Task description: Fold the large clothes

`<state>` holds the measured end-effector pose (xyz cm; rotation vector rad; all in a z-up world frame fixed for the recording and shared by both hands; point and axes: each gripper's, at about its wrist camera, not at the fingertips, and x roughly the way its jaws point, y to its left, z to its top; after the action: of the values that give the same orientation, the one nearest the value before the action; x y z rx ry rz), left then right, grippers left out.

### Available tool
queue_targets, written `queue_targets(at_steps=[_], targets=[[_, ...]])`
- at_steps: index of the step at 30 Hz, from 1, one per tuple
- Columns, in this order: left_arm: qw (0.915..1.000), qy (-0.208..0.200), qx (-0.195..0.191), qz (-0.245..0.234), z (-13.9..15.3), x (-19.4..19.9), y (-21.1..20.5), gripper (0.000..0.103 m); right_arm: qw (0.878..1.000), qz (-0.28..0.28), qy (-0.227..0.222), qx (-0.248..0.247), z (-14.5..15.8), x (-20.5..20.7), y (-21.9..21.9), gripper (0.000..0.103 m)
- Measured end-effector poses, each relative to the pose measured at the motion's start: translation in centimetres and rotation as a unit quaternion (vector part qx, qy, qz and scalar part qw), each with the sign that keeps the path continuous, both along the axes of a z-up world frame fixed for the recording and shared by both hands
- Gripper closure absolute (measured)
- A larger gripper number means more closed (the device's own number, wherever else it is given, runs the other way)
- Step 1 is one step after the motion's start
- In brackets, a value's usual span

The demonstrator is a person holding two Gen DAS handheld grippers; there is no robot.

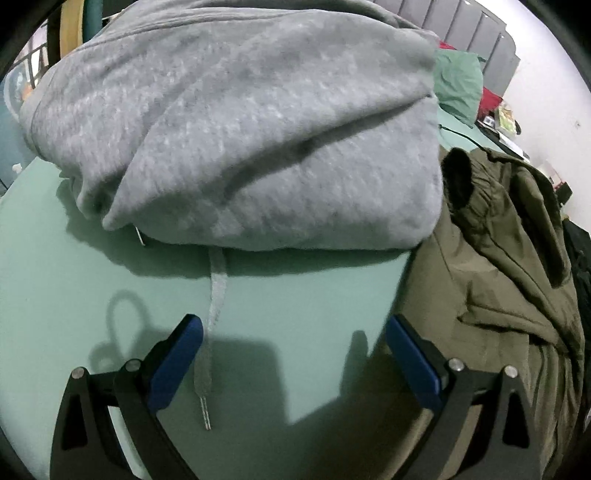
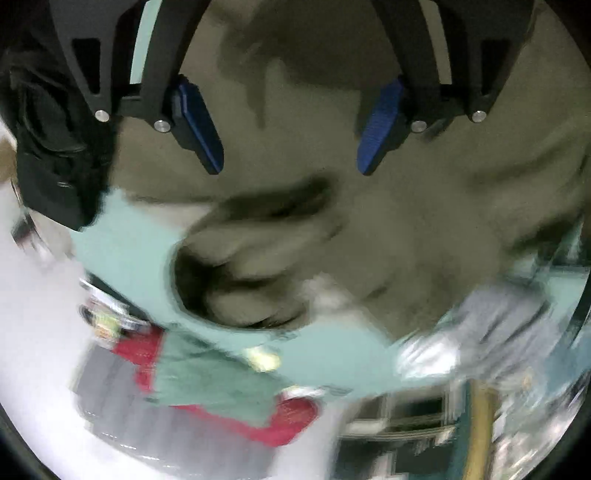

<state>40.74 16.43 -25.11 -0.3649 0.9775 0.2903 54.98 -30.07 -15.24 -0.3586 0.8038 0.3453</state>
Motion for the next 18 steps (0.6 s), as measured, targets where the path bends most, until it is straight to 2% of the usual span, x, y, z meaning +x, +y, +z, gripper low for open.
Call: queue_targets(at_steps=[3,5,8,11,12,13,14,16,18], targets=[[1.0000,0.000,0.005,0.008,-0.3,1.0,0.2,0.003,0.994,-0.086,-0.016,0.069,1.5,6.6,-3.8,0.022],[0.9999,-0.001,0.009,0.008,-0.6,2.0,0.2,0.003,0.987,-0.122,-0.013,0.102,1.2,10.2,-5.3,0.020],[0.9999,0.001,0.014,0.005,-1.0,2.8,-0.1,0.003,0.983,-0.136,0.003,0.127,-0.6,14.8,-5.4,0.020],[0.9998,-0.002,0.017,-0.012,-1.3,3.4,-0.8,0.003,0.986,-0.124,0.025,0.111,-3.6,17.6,-3.3,0.020],[0.9997,-0.001,0.021,-0.015,-1.4,3.4,-1.0,0.003,0.986,-0.122,0.043,0.108,-4.8,18.2,-2.5,0.026],[0.9996,0.000,0.022,-0.017,-1.4,3.5,-1.2,0.004,0.986,-0.122,0.055,0.104,-5.9,19.7,-1.5,0.048],[0.9996,-0.001,0.018,-0.022,-1.4,3.5,-1.4,0.003,0.986,-0.132,0.073,0.075,-7.0,20.2,-0.6,0.097],[0.9995,-0.007,0.013,-0.027,-1.0,3.4,-1.5,0.004,0.988,-0.129,0.067,0.044,-7.3,20.6,1.1,0.101],[0.9995,-0.016,0.010,-0.026,-0.2,3.2,-1.4,0.003,0.992,-0.121,0.011,-0.017,-5.0,19.8,3.0,0.101]])
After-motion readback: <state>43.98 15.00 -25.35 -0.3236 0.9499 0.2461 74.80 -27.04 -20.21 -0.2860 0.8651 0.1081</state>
